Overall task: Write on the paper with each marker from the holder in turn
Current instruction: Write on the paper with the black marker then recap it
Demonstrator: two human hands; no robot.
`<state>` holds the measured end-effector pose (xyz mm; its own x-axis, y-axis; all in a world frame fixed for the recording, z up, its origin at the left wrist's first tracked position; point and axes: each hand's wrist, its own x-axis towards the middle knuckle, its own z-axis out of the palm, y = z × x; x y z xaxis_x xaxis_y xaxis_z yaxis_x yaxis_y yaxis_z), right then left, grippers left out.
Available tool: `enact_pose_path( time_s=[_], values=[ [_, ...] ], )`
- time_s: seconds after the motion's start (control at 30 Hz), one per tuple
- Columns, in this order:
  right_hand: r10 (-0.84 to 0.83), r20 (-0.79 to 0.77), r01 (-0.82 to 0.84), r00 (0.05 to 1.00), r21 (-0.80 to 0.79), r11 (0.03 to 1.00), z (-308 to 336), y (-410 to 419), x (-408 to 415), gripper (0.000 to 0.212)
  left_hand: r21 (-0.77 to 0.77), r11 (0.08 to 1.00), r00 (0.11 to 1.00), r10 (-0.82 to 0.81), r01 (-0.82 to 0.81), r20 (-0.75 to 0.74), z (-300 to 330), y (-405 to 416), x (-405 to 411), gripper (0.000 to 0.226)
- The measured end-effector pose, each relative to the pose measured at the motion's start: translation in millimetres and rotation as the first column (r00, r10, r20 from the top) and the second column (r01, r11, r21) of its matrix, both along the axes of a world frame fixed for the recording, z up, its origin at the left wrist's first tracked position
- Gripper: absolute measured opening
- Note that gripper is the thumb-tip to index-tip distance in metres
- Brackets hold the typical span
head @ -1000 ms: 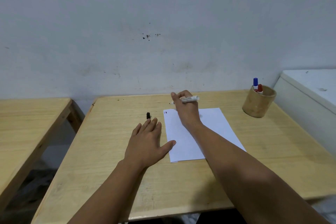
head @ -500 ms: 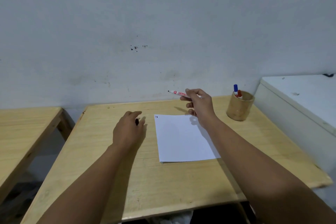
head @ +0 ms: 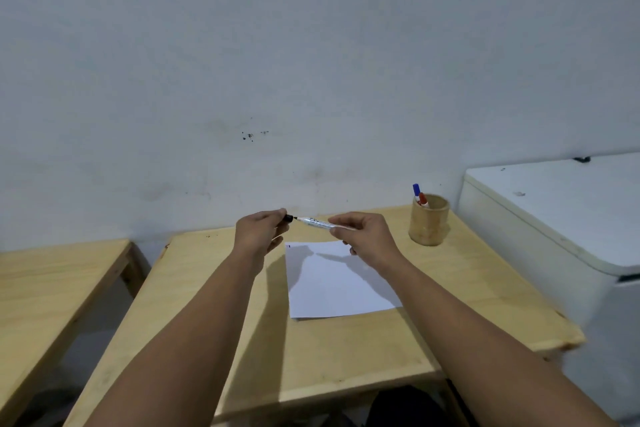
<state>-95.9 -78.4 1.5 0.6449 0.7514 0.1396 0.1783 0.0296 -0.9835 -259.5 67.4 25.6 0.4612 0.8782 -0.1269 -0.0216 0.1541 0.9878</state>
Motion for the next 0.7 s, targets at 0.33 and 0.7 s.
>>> enact_pose_path(
  time_s=[0.33, 0.7],
  values=[
    [-0.03, 0.021, 0.029, 0.999, 0.059, 0.998, 20.2, -33.4, 10.4, 0.017, 0.056, 0.998, 1.0, -0.006, 0.006, 0.014, 25.8, -38.7, 23.3, 0.017],
    [-0.174, 0.206, 0.163, 0.963, 0.069, 0.984, 17.2, -54.6, 31.5, 0.015, 0.152, 0.988, 1.0, -0.007, 0.01, -0.022, 25.3, -71.4, 81.1, 0.017]
  ],
)
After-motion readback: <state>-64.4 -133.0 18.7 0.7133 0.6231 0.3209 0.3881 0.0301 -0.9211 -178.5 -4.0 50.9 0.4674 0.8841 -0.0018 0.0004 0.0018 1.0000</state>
